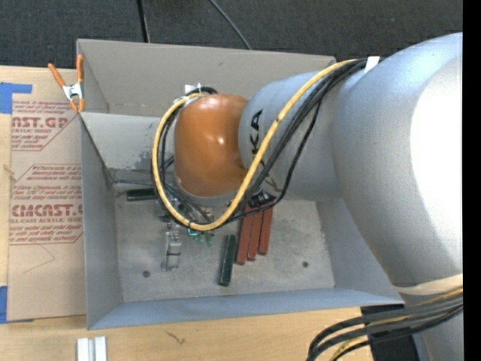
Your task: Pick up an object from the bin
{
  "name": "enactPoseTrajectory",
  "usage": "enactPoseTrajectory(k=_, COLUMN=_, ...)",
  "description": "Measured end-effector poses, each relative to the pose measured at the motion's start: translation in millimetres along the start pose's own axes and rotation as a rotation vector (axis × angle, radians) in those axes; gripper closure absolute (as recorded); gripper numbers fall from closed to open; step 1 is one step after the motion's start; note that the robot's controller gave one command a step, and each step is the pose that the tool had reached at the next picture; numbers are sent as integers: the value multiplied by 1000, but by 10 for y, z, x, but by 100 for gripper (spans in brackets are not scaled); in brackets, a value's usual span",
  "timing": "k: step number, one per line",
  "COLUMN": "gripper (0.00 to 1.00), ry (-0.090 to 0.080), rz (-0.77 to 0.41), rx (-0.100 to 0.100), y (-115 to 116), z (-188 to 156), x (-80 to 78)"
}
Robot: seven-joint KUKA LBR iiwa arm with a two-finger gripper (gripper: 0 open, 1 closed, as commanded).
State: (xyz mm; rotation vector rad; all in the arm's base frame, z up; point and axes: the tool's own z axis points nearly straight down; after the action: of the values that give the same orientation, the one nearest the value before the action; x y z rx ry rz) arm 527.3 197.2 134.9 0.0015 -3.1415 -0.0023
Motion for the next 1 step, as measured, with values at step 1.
enactPoseTrajectory(k=1, gripper=0, ry=-4, rz=50, rx=-4, y=-132, z=152, x=-157)
